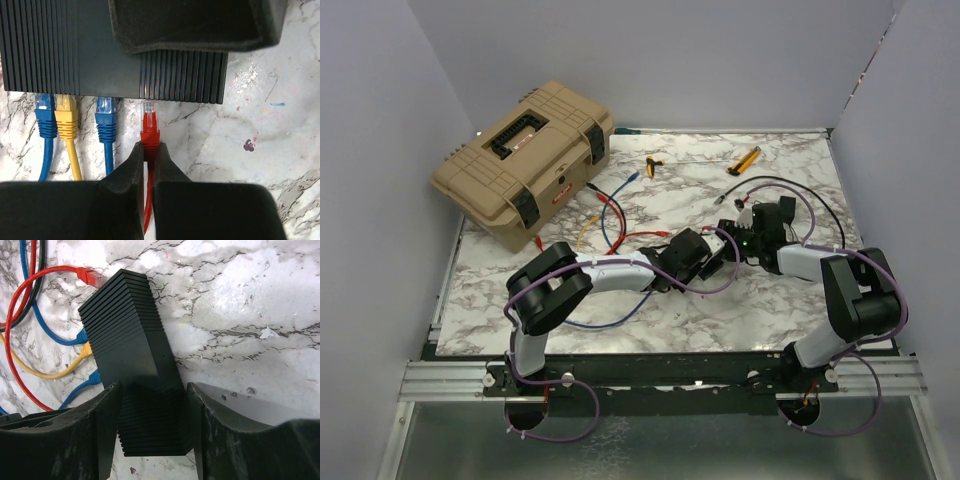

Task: Insert the plug into the switch port
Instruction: Insert the connector into the switch port.

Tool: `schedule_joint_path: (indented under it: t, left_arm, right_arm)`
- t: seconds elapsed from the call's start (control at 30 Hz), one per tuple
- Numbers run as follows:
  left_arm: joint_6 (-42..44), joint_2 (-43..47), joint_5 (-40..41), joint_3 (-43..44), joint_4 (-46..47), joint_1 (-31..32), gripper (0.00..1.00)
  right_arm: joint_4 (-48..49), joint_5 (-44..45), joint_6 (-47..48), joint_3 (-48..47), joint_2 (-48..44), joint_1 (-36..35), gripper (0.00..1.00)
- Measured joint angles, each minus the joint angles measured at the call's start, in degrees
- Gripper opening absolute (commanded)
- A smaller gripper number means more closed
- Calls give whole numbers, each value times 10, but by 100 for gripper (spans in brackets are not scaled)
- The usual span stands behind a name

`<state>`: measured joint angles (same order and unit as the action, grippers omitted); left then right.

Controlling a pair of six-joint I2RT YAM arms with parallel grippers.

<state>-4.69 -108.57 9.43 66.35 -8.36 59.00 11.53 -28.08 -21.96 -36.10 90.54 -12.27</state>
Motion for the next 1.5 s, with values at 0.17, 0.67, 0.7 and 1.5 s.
schedule_joint_path:
  t: [0.17,0.67,0.7,1.5]
  left_arm:
    - [-2,-7,1,12,-10,0,0]
    - [-12,-13,10,32,-37,0,0]
    - [-13,-14,10,33,-38,0,0]
    - [3,-16,20,17,4,-1,0]
  right_arm:
    - [4,-5,0,0,2,0,57]
    - [16,-18,0,0,9,0,57]
    - [16,-18,0,0,10,0,57]
    - [62,-63,1,-5,43,14,53]
